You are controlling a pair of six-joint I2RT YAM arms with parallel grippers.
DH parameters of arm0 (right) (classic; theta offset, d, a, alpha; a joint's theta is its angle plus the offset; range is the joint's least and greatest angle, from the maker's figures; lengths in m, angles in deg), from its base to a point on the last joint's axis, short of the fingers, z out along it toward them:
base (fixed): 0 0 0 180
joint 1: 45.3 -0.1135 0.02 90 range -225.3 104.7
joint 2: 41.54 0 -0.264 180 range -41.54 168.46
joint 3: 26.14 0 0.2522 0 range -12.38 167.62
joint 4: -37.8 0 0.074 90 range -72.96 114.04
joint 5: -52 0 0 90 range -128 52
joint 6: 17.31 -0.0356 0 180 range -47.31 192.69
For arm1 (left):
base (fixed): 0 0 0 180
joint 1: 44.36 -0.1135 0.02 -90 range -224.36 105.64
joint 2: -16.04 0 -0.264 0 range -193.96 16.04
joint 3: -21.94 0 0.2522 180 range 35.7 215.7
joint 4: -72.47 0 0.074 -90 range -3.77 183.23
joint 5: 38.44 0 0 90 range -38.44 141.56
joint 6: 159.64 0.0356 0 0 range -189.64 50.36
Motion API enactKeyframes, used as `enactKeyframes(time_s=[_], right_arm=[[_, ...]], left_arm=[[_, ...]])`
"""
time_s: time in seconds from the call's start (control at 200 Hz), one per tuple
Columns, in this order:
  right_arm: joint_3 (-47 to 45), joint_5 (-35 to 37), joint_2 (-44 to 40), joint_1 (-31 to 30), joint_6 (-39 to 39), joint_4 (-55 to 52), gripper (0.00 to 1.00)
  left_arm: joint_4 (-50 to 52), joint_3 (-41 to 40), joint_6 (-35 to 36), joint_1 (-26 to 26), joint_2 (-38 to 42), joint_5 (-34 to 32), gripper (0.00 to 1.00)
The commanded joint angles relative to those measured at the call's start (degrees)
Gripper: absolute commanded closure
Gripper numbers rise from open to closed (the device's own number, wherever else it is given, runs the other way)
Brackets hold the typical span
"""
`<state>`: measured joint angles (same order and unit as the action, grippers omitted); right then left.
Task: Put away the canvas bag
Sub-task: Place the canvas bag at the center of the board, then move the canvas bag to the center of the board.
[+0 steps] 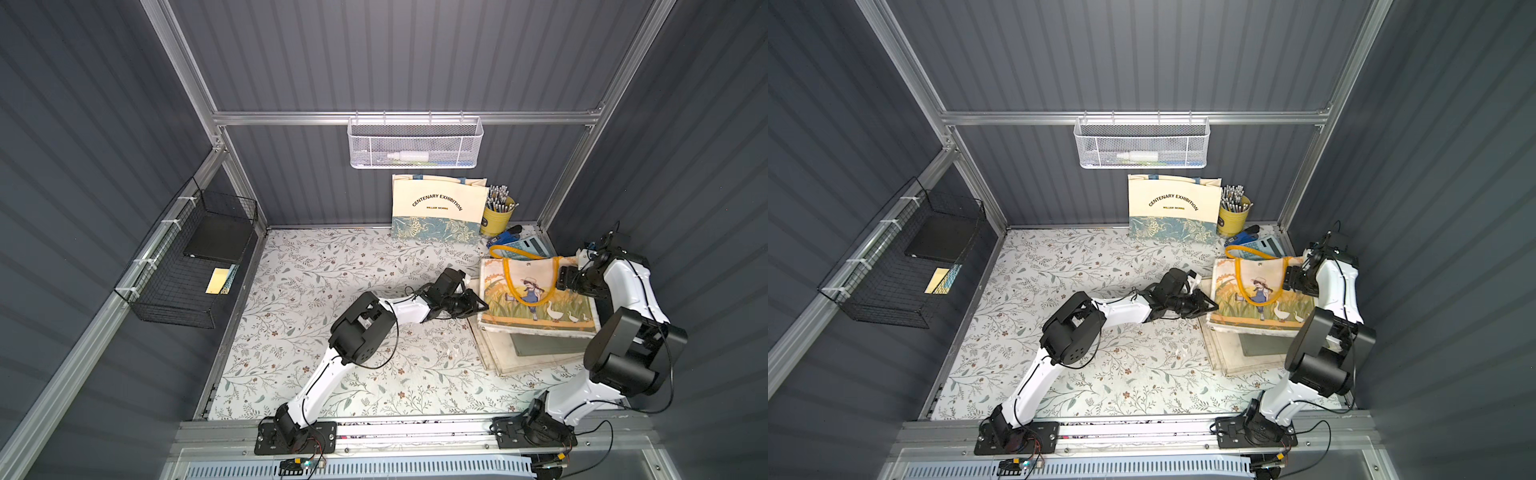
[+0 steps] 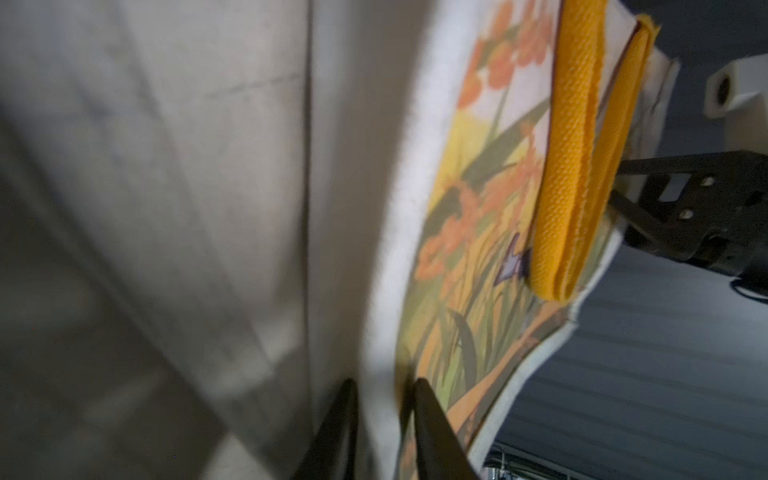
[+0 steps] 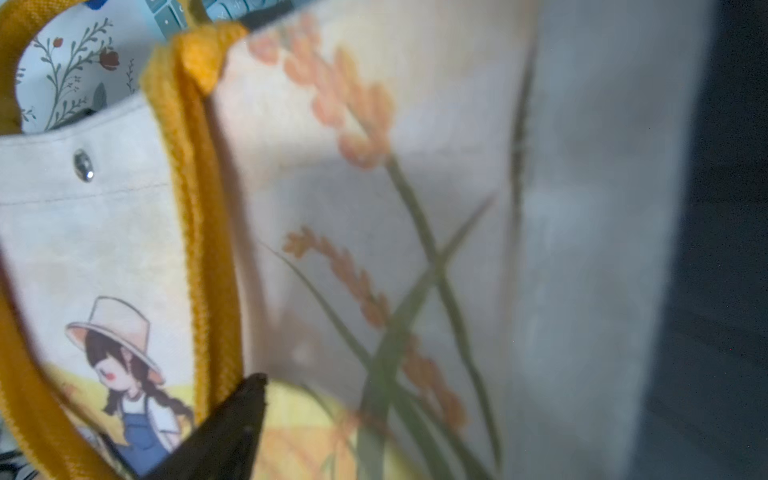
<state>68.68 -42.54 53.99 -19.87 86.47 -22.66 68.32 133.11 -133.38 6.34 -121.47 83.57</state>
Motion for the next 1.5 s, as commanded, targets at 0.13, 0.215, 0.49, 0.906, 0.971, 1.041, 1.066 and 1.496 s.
enactKeyframes(time_s=[0.13,0.215,0.49,0.906,0.971,1.041,1.066,1.496], right_arm=[[-1.12,-13.15,-16.39,-3.90,-4.86,15.92,0.01],[-2.22,-10.96,-17.81,-12.65,-4.22,23.77,0.01],[4.23,-20.58,0.73,-21.95,-7.89,44.58,0.01],[20.68,-6.34,19.42,-29.34,3.34,49.33,0.01],[22.36,-5.19,21.91,-29.30,3.44,51.11,0.01],[26.90,-3.57,26.06,-29.30,3.42,50.01,0.02],[28.09,-3.62,27.21,-29.23,3.72,49.95,0.01],[39.62,-19.01,38.73,-27.63,8.24,50.32,0.04]], left_arm=[[7.63,-1.70,15.64,-1.65,12.38,-1.52,0.29],[9.44,-3.33,18.52,-4.18,16.73,-1.36,0.27],[22.26,-4.05,31.35,-14.54,25.25,-3.39,0.26],[27.77,-3.17,37.94,-23.31,24.33,-2.13,0.25],[28.51,-2.47,37.86,-23.69,23.47,-1.76,0.25],[29.37,-1.88,38.27,-24.04,22.99,-1.85,0.25],[29.57,-1.75,38.55,-24.14,22.85,-1.86,0.25],[30.78,-2.30,40.79,-27.27,22.61,-1.03,0.26]])
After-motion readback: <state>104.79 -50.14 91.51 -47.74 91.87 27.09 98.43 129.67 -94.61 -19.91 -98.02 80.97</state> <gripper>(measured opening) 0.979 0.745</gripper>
